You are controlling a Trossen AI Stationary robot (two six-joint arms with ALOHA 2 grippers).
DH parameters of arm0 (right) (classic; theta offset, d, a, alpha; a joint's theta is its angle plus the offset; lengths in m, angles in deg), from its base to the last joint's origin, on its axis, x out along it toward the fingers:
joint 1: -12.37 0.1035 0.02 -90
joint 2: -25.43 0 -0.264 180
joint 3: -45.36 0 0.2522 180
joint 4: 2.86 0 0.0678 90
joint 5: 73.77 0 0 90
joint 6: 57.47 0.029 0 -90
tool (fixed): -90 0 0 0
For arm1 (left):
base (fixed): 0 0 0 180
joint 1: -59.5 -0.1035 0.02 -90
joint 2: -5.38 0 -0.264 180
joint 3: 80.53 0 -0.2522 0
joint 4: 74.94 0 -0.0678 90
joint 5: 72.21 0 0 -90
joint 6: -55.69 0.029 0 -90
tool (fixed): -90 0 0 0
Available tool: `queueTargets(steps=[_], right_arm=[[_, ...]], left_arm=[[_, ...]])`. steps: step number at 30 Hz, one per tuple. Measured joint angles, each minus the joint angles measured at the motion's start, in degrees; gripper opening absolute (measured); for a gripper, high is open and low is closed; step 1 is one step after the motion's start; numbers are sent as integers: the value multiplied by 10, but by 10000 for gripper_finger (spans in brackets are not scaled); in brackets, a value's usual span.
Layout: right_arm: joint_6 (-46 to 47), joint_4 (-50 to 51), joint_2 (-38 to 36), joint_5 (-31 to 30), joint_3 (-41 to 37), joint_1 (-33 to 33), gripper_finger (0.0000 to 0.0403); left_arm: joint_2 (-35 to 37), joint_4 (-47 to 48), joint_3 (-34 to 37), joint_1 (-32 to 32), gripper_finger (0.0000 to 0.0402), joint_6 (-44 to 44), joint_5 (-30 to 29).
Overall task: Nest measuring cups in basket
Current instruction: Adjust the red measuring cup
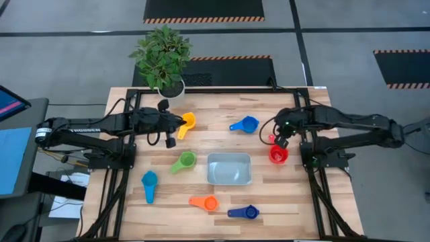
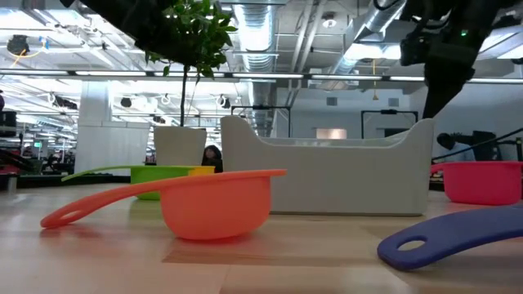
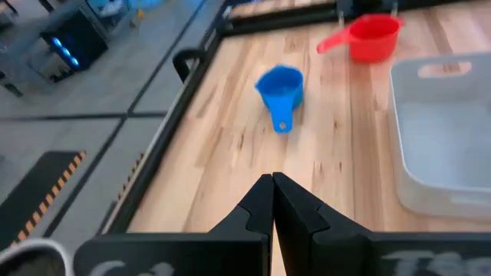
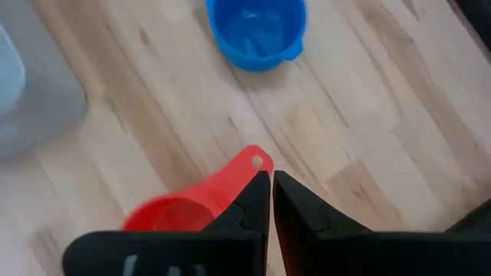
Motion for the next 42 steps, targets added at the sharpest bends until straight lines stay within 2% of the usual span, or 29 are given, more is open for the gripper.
queueTargets(steps=[6, 10, 14, 27, 34, 42], right_arm=[[18, -33, 51, 1, 0, 13, 42], [-22, -30, 87, 1, 0, 13, 42], [-23, -29, 123, 2, 0, 13, 42], [64, 35, 227, 17, -1, 13, 42], [87, 66, 229, 14, 15, 14, 42], [50, 60, 184, 12, 53, 20, 42]], left_arm=[[0, 49, 0, 0, 0, -32, 1], [0, 52, 0, 0, 0, -47, 2], [0, 52, 0, 0, 0, -52, 2], [0, 62, 0, 0, 0, -53, 2], [0, 61, 0, 0, 0, -52, -1], [0, 60, 0, 0, 0, -62, -7]])
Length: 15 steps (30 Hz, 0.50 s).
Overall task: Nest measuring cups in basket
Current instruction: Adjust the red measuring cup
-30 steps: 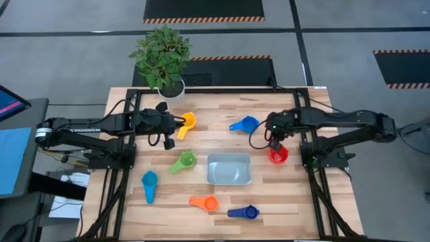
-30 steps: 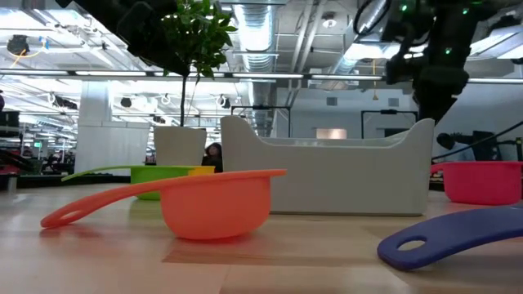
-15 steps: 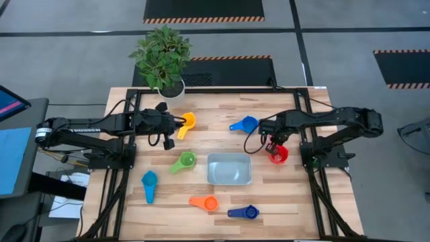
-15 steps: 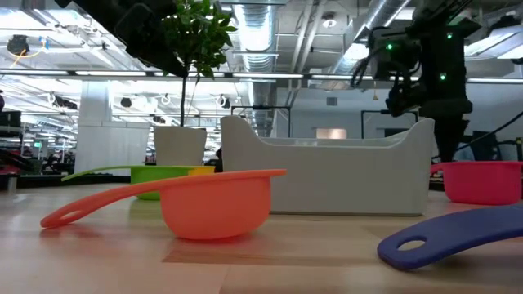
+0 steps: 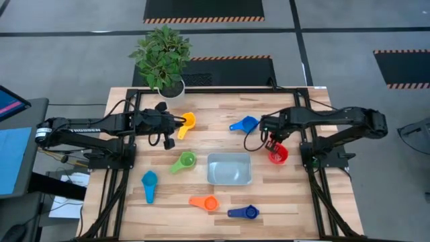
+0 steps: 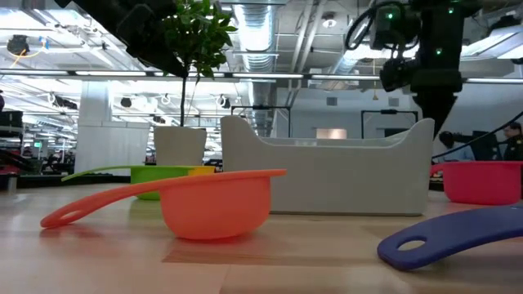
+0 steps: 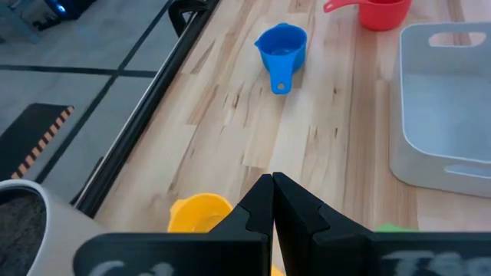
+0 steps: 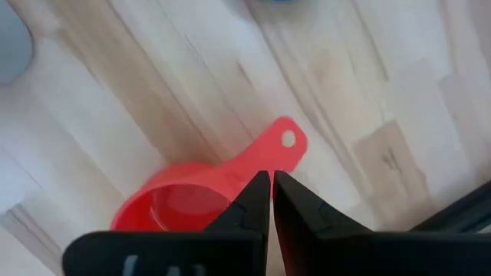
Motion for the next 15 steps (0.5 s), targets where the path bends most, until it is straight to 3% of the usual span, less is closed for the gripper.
queueTargets(steps=[11, 15], right_arm=[[22, -11, 9, 7, 0, 11, 42], [-21, 0, 33, 7, 0, 13, 42]], left_arm=[[0, -1, 0, 0, 0, -12, -1], [0, -1, 0, 0, 0, -13, -1]])
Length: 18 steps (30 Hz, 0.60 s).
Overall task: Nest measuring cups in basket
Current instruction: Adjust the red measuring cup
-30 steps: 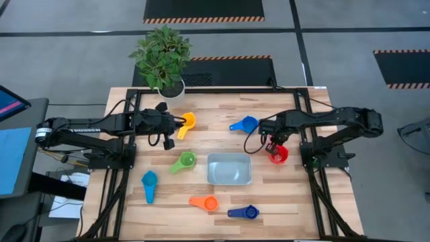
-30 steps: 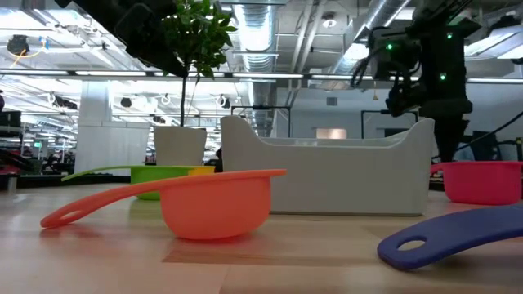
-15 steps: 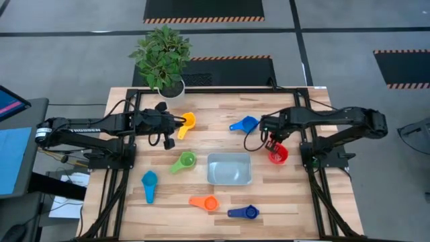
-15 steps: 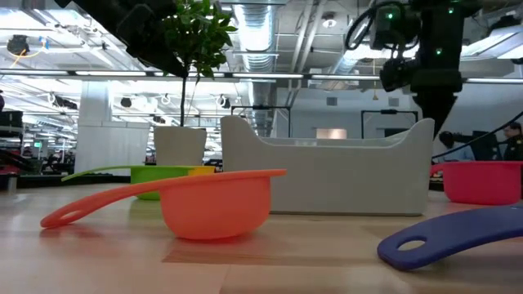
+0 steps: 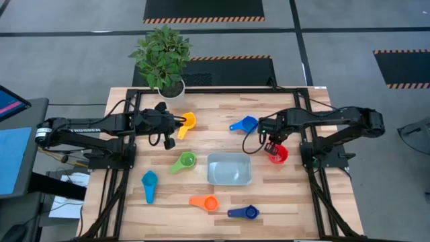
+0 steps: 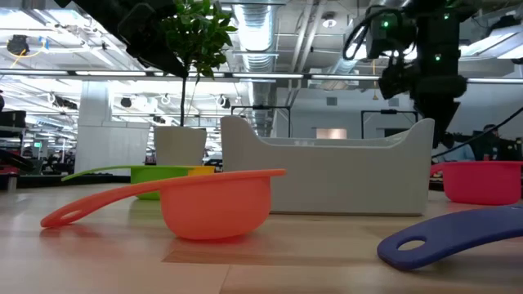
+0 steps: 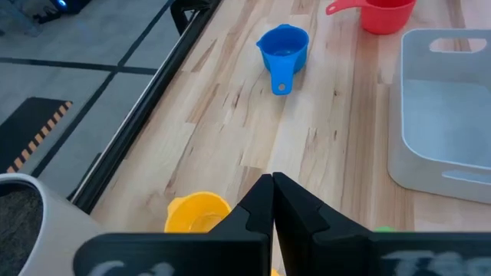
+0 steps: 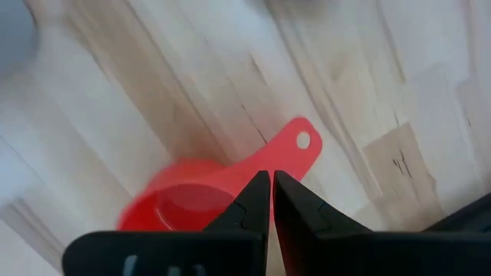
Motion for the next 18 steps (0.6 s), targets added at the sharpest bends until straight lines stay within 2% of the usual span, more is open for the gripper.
queueTargets(steps=[9, 13, 15, 18], right_arm=[[3, -4, 25, -3, 1, -3, 42], [-1, 21, 17, -4, 28, -3, 42], [-14, 47, 14, -4, 46, -3, 42], [-36, 81, -5, -10, 64, 0, 42]], left_arm=[[0, -3, 0, 0, 0, 14, -4], [0, -12, 0, 0, 0, 16, -9], [-8, -56, 0, 0, 0, 28, -13], [-42, -191, 0, 0, 0, 72, -7]])
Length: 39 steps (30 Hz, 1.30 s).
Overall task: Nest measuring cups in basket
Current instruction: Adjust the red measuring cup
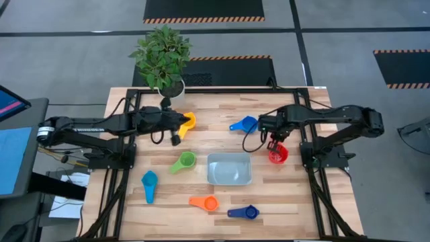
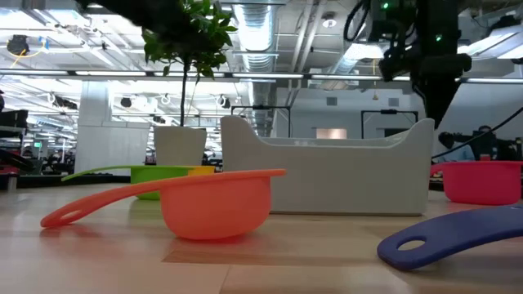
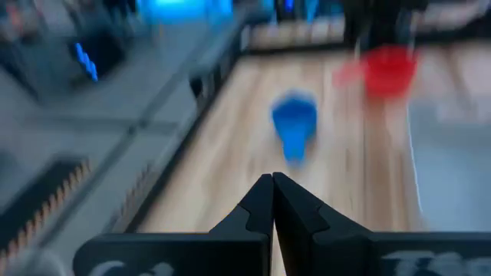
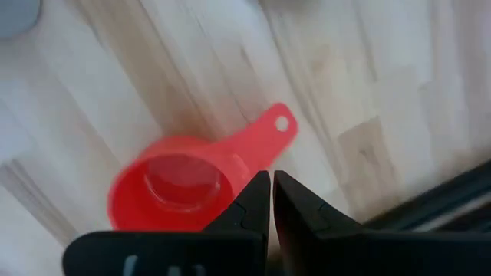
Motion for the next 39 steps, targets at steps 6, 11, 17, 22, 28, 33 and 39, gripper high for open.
queueTargets(steps=[6, 11, 17, 22, 28, 33, 39], right_arm=[[70, 29, -69, -97, -3, 3, 42], [138, 55, -147, -156, -3, 12, 42], [156, 53, -214, -158, -3, 38, 42], [158, 64, -239, -159, -3, 64, 42], [224, 148, -258, -142, -3, 96, 42], [215, 189, -268, -108, -4, 131, 42], [222, 194, -310, -95, -5, 183, 42]], left_arm=[[-170, -211, -45, -36, 0, 41, 117], [-339, -110, -246, -67, 0, 37, 241], [-509, 96, -514, -68, 0, 68, 240], [-618, 196, -666, -53, 0, 97, 242], [-689, 250, -754, -12, 0, 173, 243], [-704, 215, -761, 26, 10, 178, 244], [-704, 178, -761, 63, 82, 134, 216]])
